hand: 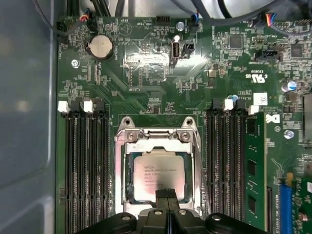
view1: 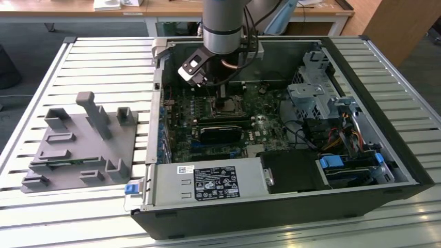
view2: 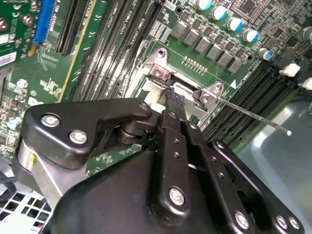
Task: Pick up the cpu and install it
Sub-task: 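Close the cpu cover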
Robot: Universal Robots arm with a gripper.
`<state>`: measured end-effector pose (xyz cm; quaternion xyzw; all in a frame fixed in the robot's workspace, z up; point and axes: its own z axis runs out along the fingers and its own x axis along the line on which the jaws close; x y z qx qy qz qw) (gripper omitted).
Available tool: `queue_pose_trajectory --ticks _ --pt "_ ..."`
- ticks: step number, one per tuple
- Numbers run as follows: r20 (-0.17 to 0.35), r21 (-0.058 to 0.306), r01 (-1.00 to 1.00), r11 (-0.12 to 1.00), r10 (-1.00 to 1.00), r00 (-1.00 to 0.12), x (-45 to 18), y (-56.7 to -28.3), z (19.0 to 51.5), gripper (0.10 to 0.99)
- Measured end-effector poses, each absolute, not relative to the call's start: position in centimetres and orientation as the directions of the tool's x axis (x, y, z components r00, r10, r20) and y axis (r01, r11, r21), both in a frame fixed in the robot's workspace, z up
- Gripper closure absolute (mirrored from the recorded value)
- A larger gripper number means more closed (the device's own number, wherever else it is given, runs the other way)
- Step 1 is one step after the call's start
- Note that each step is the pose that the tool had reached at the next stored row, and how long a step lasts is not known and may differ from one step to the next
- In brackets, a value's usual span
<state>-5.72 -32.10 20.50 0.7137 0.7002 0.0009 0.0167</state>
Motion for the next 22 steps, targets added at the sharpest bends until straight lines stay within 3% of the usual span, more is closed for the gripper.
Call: queue_pose_trajectory --ticks 22 --pt "-0.022 0.022 1.000 -0.019 1.000 0.019 -4.5 -32.1 20.6 0.980"
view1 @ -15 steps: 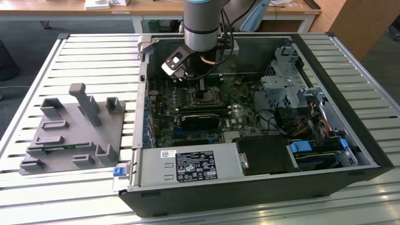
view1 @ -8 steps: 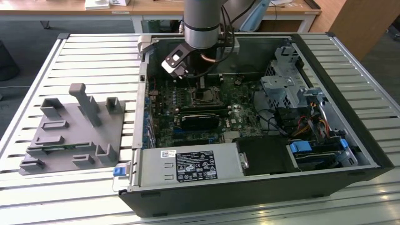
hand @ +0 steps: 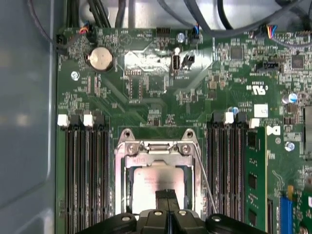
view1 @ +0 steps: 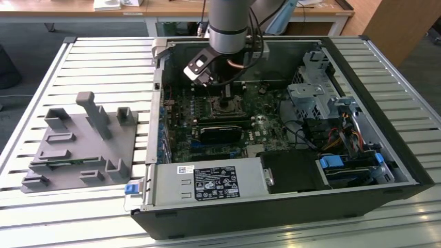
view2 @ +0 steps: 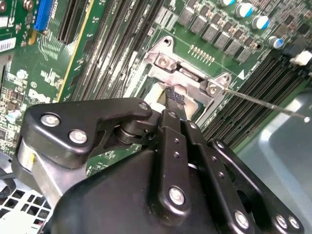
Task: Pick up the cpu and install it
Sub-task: 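Close the cpu cover, then install the first cpu locking lever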
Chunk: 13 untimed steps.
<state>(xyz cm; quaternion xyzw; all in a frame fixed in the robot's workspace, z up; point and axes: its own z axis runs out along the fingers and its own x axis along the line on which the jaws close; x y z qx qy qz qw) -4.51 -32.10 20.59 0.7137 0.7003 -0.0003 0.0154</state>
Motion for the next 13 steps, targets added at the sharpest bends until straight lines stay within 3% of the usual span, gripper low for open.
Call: queue_pose_trajectory --ticks 13 --pt "-0.022 0.021 1.000 -0.019 1.000 0.019 -4.05 -32.10 20.68 0.980"
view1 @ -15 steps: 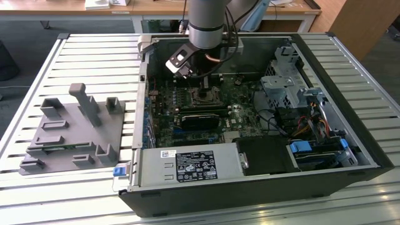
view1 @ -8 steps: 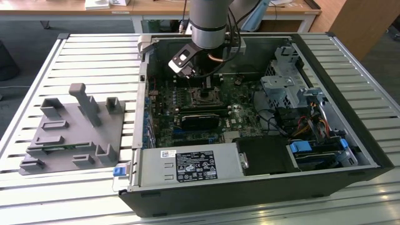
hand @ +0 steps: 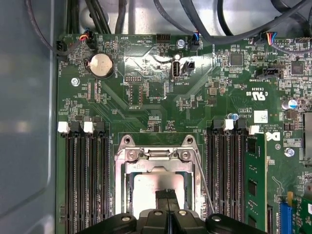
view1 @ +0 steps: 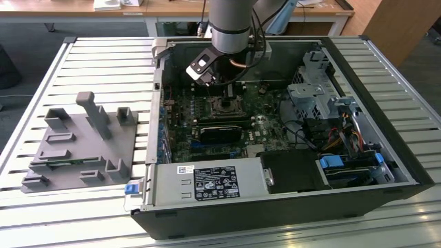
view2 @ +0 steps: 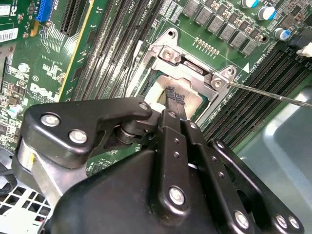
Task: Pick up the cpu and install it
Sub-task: 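Install the first cpu locking lever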
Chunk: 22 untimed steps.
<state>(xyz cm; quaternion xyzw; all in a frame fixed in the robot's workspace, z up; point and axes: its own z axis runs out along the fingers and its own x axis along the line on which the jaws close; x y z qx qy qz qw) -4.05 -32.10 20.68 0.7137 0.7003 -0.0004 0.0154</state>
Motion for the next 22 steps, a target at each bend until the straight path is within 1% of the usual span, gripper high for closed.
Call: queue_pose_trajectory --ticks 22 --pt "-0.022 0.021 1.000 -0.019 1.000 0.019 -4.04 -32.10 21.26 0.980"
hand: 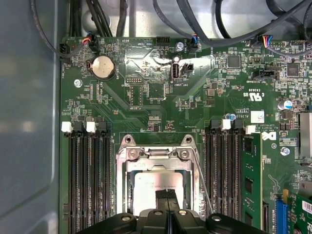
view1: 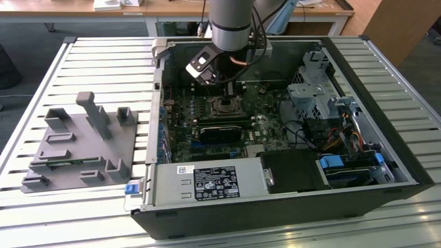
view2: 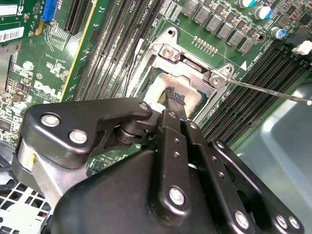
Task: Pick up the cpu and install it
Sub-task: 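Install the first cpu locking lever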
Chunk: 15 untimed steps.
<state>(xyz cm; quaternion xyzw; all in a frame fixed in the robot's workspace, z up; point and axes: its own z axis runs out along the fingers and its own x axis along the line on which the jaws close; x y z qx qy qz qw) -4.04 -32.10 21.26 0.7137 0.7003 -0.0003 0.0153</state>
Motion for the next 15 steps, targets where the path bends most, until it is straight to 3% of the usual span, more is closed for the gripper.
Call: queue_pose_trajectory --ticks 15 --pt "-0.022 0.022 1.000 -0.019 1.000 0.019 -4.04 -32.10 21.62 0.980"
